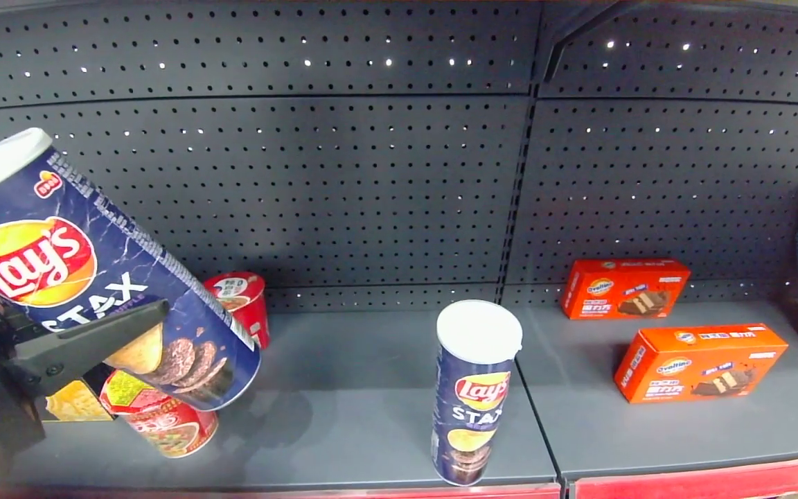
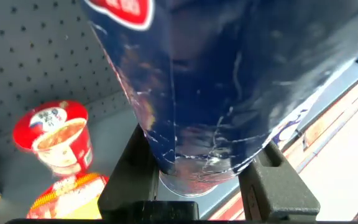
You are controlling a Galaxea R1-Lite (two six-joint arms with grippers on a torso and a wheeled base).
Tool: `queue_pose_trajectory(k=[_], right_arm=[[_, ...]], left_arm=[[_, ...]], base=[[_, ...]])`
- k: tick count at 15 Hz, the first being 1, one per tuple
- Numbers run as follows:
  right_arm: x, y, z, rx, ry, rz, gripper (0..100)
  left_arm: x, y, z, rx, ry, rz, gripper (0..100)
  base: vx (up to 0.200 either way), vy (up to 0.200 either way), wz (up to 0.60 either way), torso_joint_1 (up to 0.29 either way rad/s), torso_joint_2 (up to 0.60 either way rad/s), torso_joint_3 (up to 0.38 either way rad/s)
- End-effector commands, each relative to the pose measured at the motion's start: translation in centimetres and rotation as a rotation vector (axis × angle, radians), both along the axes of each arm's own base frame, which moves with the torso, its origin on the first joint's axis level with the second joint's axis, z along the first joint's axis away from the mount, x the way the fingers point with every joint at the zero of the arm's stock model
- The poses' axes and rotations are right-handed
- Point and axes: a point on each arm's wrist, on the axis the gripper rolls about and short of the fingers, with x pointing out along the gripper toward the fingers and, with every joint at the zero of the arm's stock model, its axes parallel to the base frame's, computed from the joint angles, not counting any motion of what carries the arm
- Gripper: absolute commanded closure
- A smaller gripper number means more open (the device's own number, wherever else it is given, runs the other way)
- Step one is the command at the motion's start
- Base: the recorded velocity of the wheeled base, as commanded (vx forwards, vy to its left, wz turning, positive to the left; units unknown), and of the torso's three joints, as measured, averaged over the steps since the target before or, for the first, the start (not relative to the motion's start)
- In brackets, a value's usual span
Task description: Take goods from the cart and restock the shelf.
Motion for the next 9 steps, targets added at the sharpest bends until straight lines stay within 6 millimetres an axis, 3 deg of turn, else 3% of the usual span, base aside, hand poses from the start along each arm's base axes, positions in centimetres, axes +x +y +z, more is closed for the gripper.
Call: queue_pose_trajectory(k=[1,9], right_arm=[[0.0,0.0,0.0,-0.002,0.003,0.001,0],[0.0,0.0,0.0,0.0,0.005,0.001,0]], left_arm=[[1.3,-0.2,-0.3,0.001,0.011,0.008,100],[5.3,-2.5,-2.8,0.044,0.144,-0.085,100]], base=[[0.0,0.0,0.0,0.0,0.0,0.0],[0.0,0.0,0.0,0.0,0.0,0.0]])
